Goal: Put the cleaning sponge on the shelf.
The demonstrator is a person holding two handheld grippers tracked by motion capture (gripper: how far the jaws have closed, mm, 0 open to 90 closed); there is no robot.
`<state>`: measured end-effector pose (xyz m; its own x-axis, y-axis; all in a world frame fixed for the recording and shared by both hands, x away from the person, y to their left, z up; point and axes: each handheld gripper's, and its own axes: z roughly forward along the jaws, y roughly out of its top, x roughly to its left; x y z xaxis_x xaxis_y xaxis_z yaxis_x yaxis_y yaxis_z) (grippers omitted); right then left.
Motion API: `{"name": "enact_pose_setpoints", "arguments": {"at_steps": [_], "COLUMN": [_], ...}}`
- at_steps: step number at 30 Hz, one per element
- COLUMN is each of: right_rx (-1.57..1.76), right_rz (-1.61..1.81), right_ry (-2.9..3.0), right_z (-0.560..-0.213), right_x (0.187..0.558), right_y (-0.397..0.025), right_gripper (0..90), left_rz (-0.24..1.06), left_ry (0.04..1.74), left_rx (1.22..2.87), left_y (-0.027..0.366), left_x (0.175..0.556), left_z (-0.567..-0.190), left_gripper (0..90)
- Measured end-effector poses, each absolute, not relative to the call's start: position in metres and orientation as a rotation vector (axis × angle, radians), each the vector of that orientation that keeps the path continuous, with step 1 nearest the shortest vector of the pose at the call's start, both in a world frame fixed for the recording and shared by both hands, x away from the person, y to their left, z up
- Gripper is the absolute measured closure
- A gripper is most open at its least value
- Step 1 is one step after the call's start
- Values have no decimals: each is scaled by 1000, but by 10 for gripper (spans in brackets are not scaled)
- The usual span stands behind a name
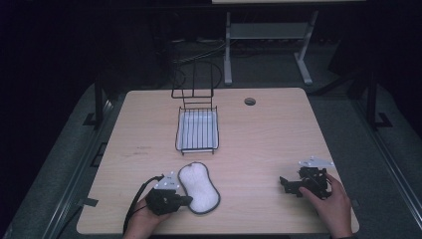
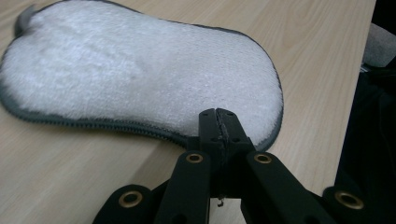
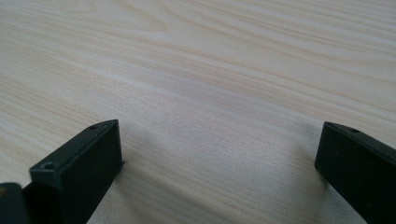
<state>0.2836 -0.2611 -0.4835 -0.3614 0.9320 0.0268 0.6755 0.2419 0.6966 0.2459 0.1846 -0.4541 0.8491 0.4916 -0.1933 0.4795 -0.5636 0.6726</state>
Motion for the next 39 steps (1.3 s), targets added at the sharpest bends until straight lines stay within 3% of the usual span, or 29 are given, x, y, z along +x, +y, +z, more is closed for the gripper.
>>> {"name": "enact_pose_setpoints", "arguments": {"at_steps": [11, 24, 39], "right_rx": [1474, 1473, 1473], "right_rz": [886, 886, 886], "right_ry": [2127, 2127, 2127], "right_z": [-483, -483, -483], "right_x": [284, 284, 284], "right_y": [-261, -261, -261], "right_gripper": [2, 2, 2], "left_rz": [45, 127, 145], "left_ry": [667, 692, 710], "left_rx": [2247, 2213, 2260], "left_y": [177, 175, 149], "left_x": [251, 298, 350], "left_z": [-445, -422, -435], "left_gripper": [897, 897, 897]}}
